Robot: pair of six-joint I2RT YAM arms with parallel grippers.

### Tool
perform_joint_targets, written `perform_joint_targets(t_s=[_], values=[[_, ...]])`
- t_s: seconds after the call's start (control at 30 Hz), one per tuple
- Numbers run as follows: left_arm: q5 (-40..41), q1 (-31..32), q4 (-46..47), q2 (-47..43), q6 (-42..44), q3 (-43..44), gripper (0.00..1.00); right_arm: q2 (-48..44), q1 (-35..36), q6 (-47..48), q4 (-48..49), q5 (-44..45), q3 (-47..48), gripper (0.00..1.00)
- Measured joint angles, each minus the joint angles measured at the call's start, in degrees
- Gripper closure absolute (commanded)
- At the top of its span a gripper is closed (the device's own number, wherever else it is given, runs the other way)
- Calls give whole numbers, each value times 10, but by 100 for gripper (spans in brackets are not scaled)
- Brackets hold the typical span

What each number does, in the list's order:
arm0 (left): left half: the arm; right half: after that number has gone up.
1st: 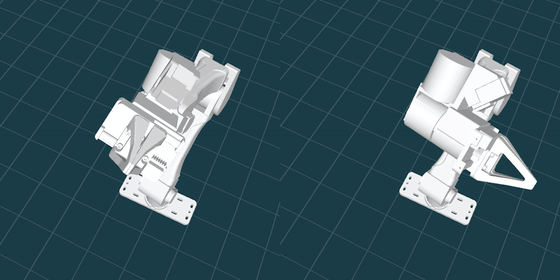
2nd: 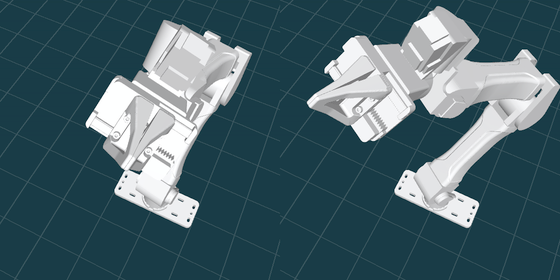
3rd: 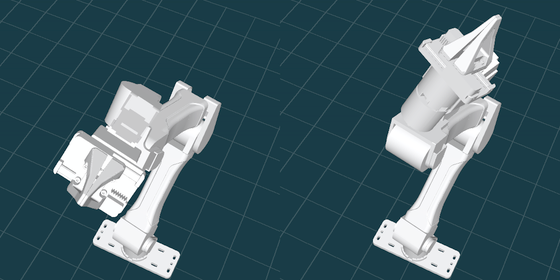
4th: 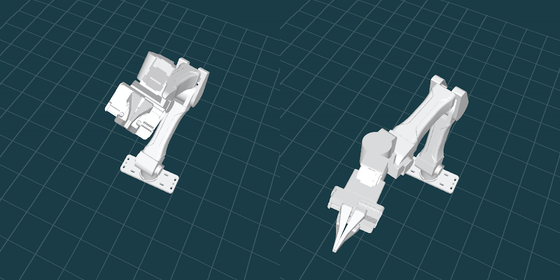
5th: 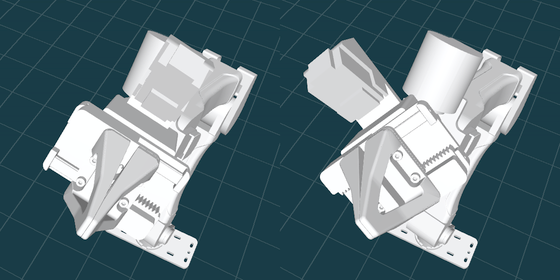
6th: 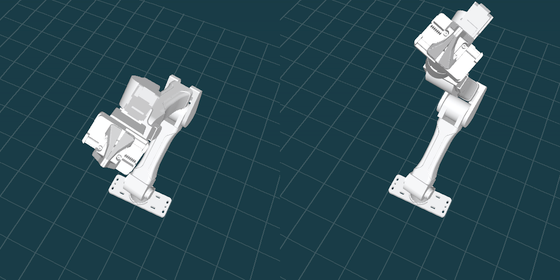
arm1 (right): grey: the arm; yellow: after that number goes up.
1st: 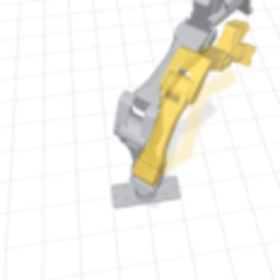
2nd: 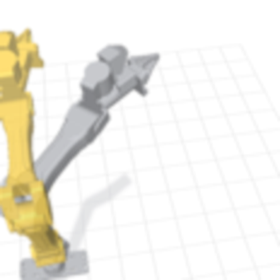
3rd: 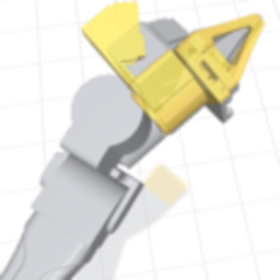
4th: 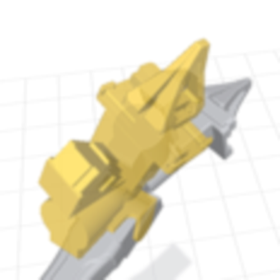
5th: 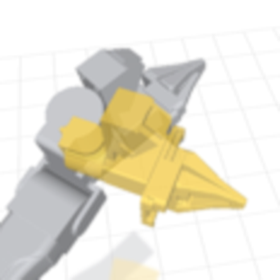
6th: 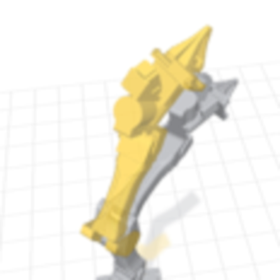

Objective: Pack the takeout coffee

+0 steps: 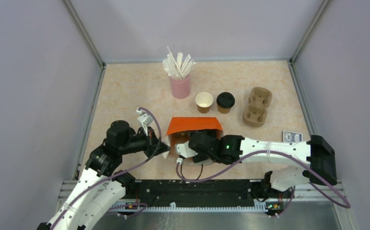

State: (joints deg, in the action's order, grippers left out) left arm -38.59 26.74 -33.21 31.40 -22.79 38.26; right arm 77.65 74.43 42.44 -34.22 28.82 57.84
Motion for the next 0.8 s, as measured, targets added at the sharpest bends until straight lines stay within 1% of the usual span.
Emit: perform_joint_targets(t_s=[0.8], values=[[-6, 0, 3, 10, 2, 0, 97, 7, 0, 6, -36, 7, 23, 32]])
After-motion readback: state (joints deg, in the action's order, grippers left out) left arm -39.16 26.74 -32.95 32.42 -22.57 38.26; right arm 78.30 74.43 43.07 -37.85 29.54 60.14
